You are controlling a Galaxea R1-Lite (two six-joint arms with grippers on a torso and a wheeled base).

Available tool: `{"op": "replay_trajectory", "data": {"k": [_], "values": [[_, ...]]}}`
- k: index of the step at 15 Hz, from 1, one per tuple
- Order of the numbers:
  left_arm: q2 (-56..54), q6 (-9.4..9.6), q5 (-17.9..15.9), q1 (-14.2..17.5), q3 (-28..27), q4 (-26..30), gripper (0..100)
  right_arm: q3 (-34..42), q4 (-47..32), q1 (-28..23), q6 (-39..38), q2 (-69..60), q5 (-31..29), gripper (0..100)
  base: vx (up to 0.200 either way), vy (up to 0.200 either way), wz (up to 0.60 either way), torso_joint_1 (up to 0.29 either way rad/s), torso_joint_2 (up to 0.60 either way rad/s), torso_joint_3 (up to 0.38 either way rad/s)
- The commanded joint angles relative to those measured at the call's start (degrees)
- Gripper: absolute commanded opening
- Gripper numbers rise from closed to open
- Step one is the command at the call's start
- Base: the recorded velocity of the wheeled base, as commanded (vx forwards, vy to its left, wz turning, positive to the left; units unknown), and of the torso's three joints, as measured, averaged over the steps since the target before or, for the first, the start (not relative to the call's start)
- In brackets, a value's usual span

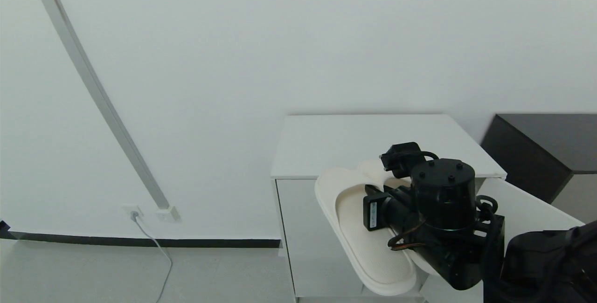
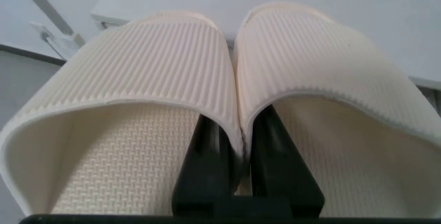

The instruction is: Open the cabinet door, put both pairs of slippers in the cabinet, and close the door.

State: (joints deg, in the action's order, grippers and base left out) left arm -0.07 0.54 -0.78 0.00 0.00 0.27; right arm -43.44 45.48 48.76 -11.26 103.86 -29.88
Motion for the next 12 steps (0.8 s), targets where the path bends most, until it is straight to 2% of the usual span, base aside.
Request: {"op": "replay_trajectory", "data": {"k": [1, 9, 12], "values": [[0.1, -0.01, 0.0, 0.0, 0.0, 0.0, 0, 0.0, 0.0, 0.0, 0.0, 0.1, 0.0, 0, 0.0, 0.0, 0.0, 0.0, 0.0, 0.0], [0.1, -0.18, 0.0, 0.0, -0.1, 0.0, 0, 0.5, 0.1, 0.0, 0.0, 0.6, -0.1, 0, 0.0, 0.0, 0.0, 0.0, 0.0, 0.0], [0.1, -0.18, 0.0, 0.0, -0.1, 0.0, 0, 0.5, 0.2, 0.0, 0.0, 1.3, -0.1, 0, 0.0, -0.2, 0.0, -0.002, 0.0, 0.002]]}}
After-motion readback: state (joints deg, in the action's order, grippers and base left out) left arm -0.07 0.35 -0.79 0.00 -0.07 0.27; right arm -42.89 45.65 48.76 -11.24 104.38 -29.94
